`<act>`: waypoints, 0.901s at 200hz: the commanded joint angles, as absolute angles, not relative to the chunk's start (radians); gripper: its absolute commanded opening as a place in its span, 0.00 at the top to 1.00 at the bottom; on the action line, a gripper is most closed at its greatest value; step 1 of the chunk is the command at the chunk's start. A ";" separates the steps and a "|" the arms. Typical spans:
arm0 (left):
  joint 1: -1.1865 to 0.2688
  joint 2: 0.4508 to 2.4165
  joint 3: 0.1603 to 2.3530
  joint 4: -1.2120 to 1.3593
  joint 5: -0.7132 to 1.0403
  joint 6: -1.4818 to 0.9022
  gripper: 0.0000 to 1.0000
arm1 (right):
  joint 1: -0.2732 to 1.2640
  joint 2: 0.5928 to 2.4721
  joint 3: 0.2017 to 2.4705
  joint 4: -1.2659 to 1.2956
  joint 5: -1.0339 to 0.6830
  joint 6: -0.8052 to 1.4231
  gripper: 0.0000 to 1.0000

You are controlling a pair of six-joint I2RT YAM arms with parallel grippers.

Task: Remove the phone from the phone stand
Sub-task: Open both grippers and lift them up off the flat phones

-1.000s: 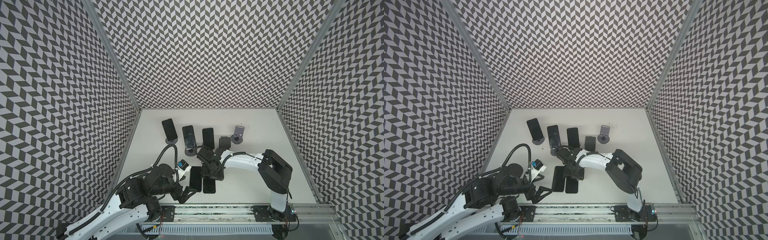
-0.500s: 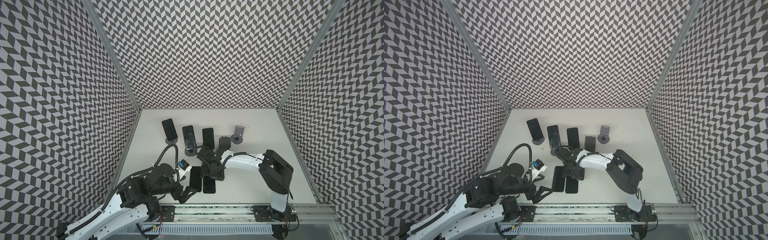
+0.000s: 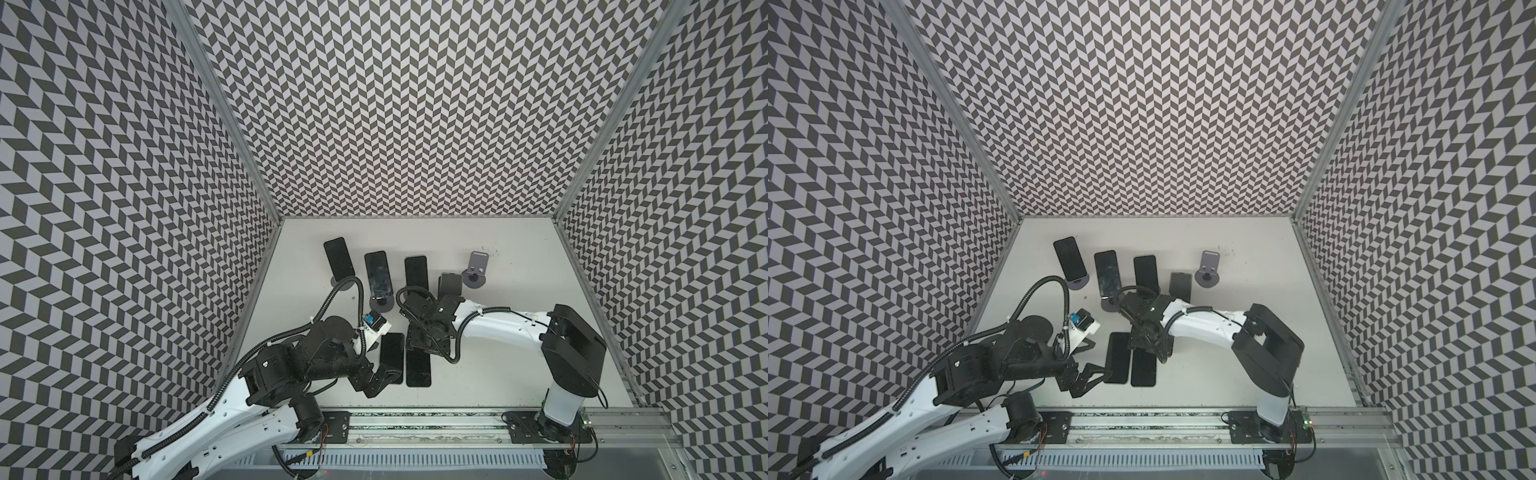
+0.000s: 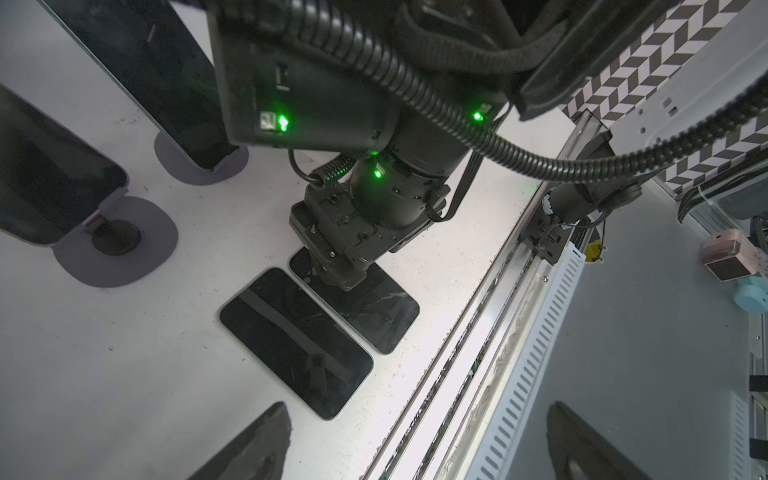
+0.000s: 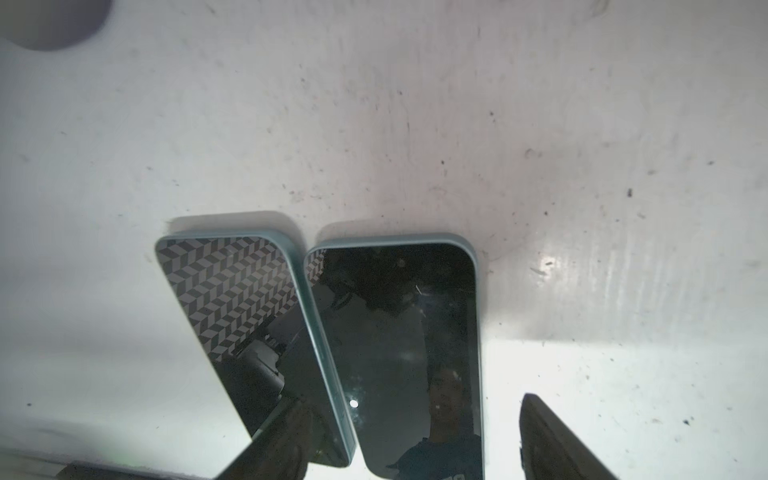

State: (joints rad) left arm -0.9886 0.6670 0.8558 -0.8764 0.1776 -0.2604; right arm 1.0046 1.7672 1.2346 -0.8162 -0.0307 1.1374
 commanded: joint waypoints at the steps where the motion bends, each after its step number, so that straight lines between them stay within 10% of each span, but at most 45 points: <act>1: -0.991 0.679 0.909 -0.848 0.132 -0.246 0.04 | 1.008 1.706 1.230 -0.850 0.020 1.170 0.23; 180: -0.991 0.717 1.030 -0.771 -0.114 -0.343 0.04 | 0.981 1.596 1.403 -0.970 0.192 1.089 0.29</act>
State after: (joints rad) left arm -0.9886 0.6918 1.0164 -0.8337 -0.0319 -0.3134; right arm 1.0008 1.6363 1.3743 -0.9573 0.1448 1.1297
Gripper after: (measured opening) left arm 0.959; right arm 0.706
